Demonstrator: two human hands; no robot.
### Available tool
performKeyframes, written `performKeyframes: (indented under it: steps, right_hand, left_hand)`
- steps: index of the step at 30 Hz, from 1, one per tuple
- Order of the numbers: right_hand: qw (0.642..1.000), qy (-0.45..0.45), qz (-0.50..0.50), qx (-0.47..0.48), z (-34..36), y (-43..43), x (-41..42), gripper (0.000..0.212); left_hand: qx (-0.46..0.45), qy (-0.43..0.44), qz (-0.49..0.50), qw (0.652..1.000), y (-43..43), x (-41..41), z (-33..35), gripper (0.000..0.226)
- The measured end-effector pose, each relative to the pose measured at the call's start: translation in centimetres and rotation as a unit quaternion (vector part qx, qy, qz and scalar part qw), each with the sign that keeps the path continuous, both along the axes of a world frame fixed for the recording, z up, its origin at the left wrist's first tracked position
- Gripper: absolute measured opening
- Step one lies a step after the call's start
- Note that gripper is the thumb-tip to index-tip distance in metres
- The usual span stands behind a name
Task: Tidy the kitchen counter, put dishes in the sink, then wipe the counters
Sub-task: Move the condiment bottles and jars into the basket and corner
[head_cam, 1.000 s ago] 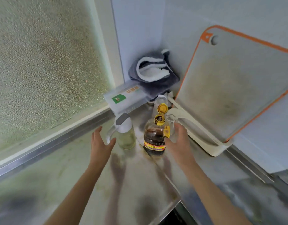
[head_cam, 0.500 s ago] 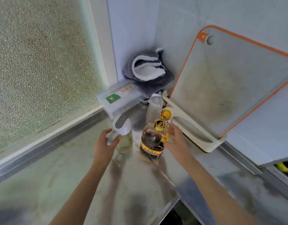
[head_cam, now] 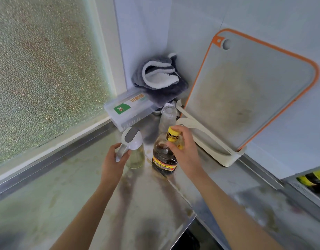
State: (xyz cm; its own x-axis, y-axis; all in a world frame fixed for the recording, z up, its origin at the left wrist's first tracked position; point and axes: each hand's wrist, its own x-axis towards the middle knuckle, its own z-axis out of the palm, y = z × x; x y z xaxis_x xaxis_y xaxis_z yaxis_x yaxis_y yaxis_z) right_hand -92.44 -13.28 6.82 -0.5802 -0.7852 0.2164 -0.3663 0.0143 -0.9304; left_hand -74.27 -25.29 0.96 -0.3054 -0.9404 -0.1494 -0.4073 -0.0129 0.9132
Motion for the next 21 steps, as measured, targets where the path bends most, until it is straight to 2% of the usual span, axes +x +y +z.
performKeyframes:
  steps: [4,8,16,19,21]
  right_hand:
    - [1.000,0.022,0.017,0.002,-0.7,0.9,0.4,0.045]
    - [0.999,0.028,0.020,-0.022,-1.3,1.1,0.1,0.030]
    - [0.995,0.068,-0.062,-0.037,-2.6,0.2,0.6,0.032]
    - [0.999,-0.019,-0.029,-0.024,-1.4,0.7,0.8,0.028]
    - [0.994,-0.106,-0.006,-0.031,-1.5,1.3,0.6,0.037]
  left_hand:
    - [-0.009,0.002,-0.007,1.000,0.0,0.1,0.2,0.037]
    - [-0.012,0.004,-0.005,1.000,0.0,0.0,0.2,0.037]
    - [-0.002,0.011,-0.005,1.000,0.0,0.0,0.1,0.033]
    - [0.000,0.018,-0.004,1.000,0.2,-0.1,0.9,0.032]
    - [0.001,0.031,-0.004,1.000,0.2,-0.2,1.4,0.031]
